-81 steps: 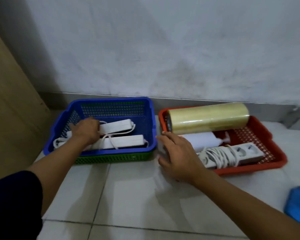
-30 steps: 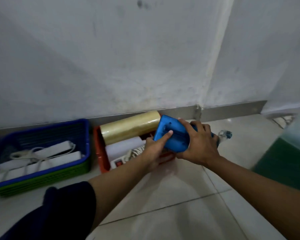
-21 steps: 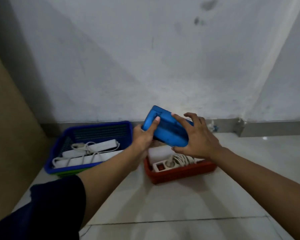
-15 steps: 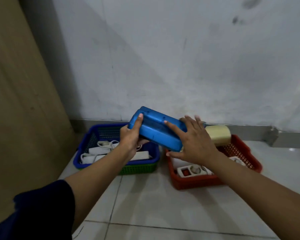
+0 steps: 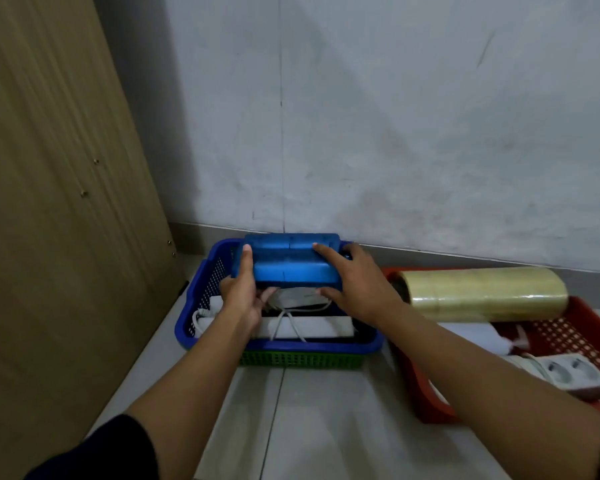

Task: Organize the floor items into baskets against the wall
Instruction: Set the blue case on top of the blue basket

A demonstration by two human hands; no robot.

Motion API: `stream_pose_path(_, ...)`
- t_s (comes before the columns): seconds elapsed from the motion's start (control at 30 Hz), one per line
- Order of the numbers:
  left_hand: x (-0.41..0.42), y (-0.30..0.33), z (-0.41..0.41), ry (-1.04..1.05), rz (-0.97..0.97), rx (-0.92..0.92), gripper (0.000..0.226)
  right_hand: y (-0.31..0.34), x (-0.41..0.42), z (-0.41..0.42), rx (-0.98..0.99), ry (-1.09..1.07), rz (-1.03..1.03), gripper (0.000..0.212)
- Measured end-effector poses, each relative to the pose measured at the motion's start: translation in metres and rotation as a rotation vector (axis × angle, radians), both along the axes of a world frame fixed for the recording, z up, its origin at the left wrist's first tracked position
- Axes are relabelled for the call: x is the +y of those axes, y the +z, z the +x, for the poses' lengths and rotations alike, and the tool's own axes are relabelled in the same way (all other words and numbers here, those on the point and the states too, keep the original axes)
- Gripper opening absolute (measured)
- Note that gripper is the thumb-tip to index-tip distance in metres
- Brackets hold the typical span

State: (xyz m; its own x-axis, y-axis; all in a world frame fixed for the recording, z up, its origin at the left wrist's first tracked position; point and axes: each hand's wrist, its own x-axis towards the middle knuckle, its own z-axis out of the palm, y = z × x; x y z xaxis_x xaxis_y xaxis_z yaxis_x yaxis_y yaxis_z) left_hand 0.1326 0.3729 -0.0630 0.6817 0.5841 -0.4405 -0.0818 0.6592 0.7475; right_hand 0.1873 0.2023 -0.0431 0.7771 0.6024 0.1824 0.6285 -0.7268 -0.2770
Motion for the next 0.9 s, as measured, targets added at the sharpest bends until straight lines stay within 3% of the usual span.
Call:
stream_pose_path(0.13,0.017,-0.019,0.018,0.045,-0.054,0.012,0.056,-0.025,0.036,0.024,0.067,-0.067,-0.002,0.067)
stream_pose_path(0.27,0.022,-0.033,0.025,-0.08,-0.03,0.072,0.038,-0.056,0.053,0.03,0.158,-0.151,0.069,0.048)
stream_pose_path(0.5,0.012,-0.029,0.03,-0.154,0.05,0.183,0.038,-0.071,0.044,0.027,0.218,-0.05,-0.016,0.053)
stream_pose_path(0.6,-0.011,-0.02,0.031,-0.237,0.235,0.262,0.012,-0.064,0.03,0.018,0.275,-0.018,-0.145,0.059)
stream_pose_path(0.7,-0.038,-0.011,0.034,-0.327,0.487,0.304,0.025,-0.049,-0.005,0.003,0.228,-0.005,-0.237,0.061)
stream_pose_path(0.9,-0.131,0.033,0.033,-0.589,0.742,0.191,0.012,0.011,-0.137,-0.031,0.029,-0.094,-0.371,0.058)
